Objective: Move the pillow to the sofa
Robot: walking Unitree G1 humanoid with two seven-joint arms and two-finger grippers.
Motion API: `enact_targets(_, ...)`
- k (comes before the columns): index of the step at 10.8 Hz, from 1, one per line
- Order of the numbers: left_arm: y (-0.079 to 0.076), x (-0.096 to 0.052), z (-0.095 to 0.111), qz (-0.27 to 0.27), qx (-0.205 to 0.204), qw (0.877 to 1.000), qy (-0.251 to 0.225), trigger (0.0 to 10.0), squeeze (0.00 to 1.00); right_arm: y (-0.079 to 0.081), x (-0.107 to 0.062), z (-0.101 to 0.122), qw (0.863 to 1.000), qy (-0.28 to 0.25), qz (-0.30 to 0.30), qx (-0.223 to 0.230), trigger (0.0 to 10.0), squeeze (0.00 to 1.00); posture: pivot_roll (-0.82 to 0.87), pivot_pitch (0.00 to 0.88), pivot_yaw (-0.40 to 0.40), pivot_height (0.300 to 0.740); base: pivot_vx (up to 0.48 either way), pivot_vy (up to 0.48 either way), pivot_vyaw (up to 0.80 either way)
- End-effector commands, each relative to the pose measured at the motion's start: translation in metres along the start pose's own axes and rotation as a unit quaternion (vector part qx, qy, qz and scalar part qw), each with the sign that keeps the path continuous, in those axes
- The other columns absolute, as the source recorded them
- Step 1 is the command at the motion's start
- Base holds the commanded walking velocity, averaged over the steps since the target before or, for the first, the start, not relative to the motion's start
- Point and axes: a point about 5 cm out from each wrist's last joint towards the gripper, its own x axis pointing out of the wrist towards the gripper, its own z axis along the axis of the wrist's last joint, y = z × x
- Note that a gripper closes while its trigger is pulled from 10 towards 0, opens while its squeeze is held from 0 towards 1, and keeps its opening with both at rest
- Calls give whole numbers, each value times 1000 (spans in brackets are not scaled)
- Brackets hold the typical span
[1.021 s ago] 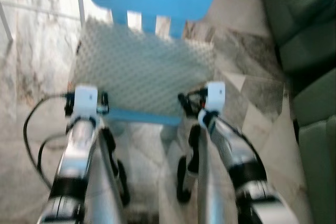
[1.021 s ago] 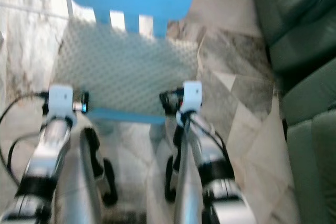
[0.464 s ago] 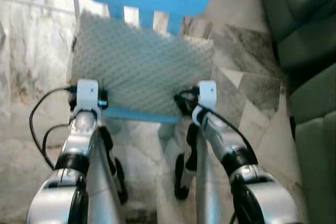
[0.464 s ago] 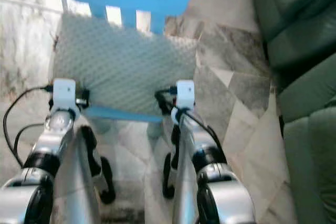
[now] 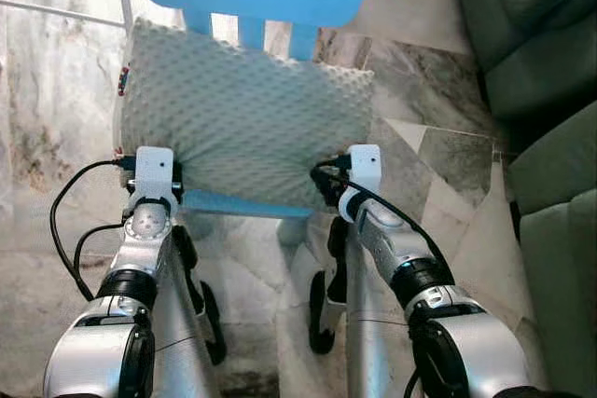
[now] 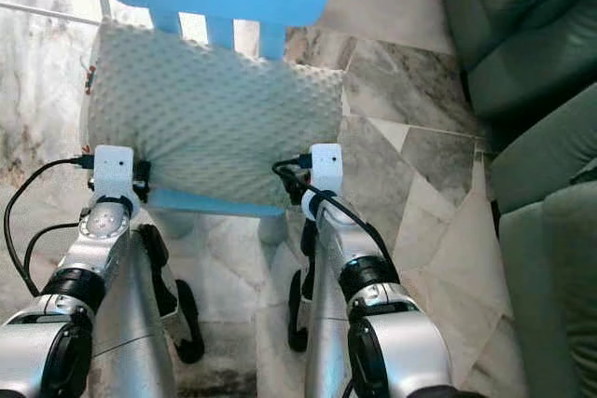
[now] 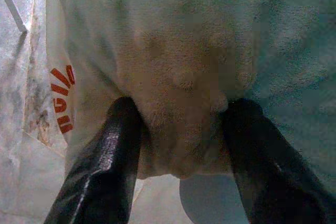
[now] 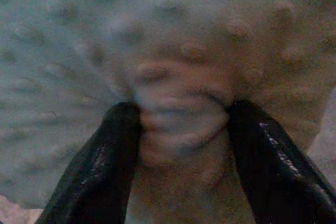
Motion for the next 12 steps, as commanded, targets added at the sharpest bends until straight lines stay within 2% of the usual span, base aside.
enact_targets(1, 7, -3, -15, 12, 4, 999, 30, 0, 0, -5, -3, -18, 999, 33, -12, 16, 0, 0, 17, 379, -129, 515, 0, 0, 0)
enact_targets(8, 8, -1, -9, 25, 0, 1000, 4, 0, 0, -10, -4, -21, 999, 36, -20, 14, 0, 0, 6, 369, -125, 515, 0, 0, 0)
enact_targets(12, 4, 3, 1, 19, -4, 1000, -11, 0, 0, -6, 0, -12, 999, 27, -13, 19, 0, 0, 17, 297, -121, 515, 0, 0, 0)
